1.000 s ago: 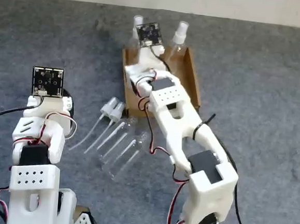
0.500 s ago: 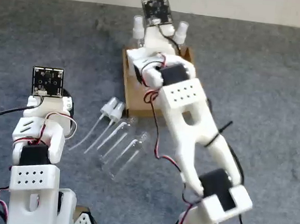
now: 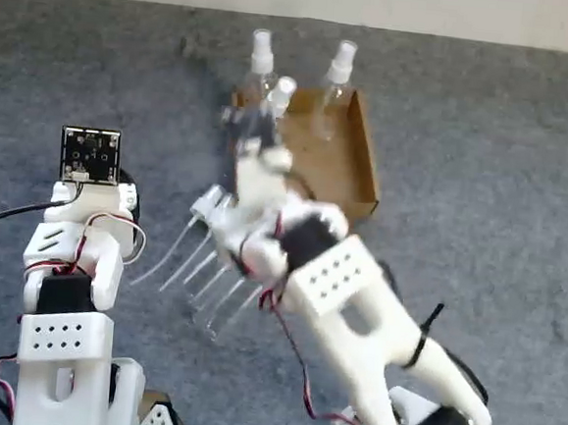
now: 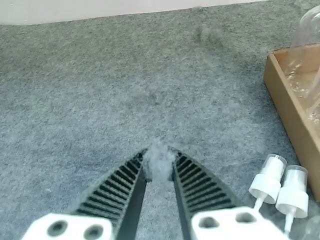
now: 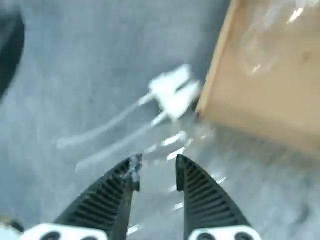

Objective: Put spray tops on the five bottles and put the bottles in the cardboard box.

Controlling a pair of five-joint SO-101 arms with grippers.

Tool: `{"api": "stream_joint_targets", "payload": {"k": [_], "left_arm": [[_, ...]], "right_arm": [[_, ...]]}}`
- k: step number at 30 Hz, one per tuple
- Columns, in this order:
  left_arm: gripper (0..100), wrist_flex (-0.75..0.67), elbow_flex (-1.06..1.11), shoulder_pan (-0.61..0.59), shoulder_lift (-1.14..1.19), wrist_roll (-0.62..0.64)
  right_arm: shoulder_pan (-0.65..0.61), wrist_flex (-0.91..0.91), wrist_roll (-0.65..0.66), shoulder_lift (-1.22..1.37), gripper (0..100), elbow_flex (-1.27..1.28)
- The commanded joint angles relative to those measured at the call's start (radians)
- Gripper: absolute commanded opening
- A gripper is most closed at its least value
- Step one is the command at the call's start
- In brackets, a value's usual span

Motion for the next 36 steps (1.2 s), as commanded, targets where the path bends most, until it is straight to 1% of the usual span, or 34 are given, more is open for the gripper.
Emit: {"api": "stream_joint_targets", "payload": {"k": [1, 3, 5, 7, 9, 14, 21, 26, 33, 36], "left_arm": [[0, -0.017, -0.004, 0.012, 0.004, 0.012], [0, -0.017, -0.004, 0.012, 0.004, 0.012], [0, -0.017, -0.004, 0.012, 0.004, 0.012], [0, -0.017, -0.004, 0.012, 0.004, 0.012], [0, -0.017, -0.004, 0.012, 0.004, 0.012], [0, -0.017, -0.004, 0.012, 0.004, 0.012], [0, -0.018, -0.004, 0.012, 0.004, 0.012], [0, -0.017, -0.004, 0.012, 0.004, 0.012], [0, -0.017, -0.004, 0.012, 0.004, 0.012], [0, -0.017, -0.004, 0.01, 0.004, 0.012]], "right_arm": [[-0.082, -0.062, -0.095, -0.082, 9.8, 0.143], [-0.108, -0.073, -0.133, -0.071, 16.8, 0.205], [-0.111, -0.087, -0.178, -0.047, 24.8, 0.199], [-0.11, -0.081, -0.247, -0.015, 30.3, 0.176], [-0.113, -0.079, -0.293, 0.016, 30.4, 0.139], [-0.139, -0.077, -0.417, 0.094, 26.9, 0.105], [-0.127, -0.008, -0.489, 0.179, 26.2, 0.054], [-0.127, -0.008, -0.491, 0.237, 26.2, 0.051], [-0.124, -0.008, -0.48, 0.249, 26.2, 0.051], [-0.056, -0.005, -0.48, 0.249, 26.0, 0.051]]}}
